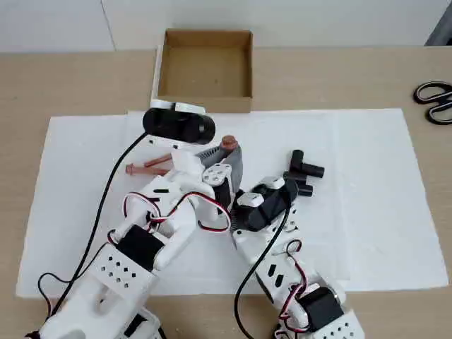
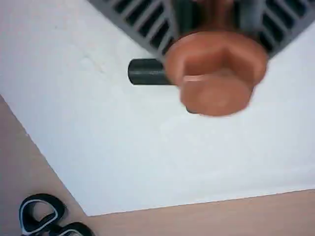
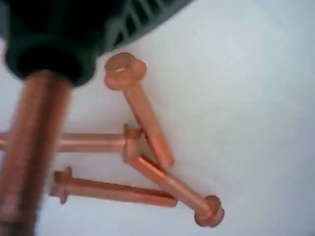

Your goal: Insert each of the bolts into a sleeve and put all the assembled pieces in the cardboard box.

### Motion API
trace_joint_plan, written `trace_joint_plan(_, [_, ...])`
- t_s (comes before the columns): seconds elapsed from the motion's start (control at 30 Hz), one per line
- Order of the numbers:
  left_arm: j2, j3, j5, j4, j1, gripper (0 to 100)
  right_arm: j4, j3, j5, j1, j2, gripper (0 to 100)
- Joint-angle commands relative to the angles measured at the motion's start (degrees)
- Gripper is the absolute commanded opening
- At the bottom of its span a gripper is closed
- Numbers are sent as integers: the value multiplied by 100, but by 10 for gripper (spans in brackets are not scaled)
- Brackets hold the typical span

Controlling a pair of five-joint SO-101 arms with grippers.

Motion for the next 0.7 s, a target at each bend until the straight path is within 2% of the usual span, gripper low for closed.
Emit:
trace_joint_plan(0.0, [-193, -57, 44, 88, 35, 5, -40, -44, -44, 4, -75, 4])
trace_joint_plan(0.67, [-185, 189, 18, 202, 211, 5, -40, -53, -44, 4, -75, 4])
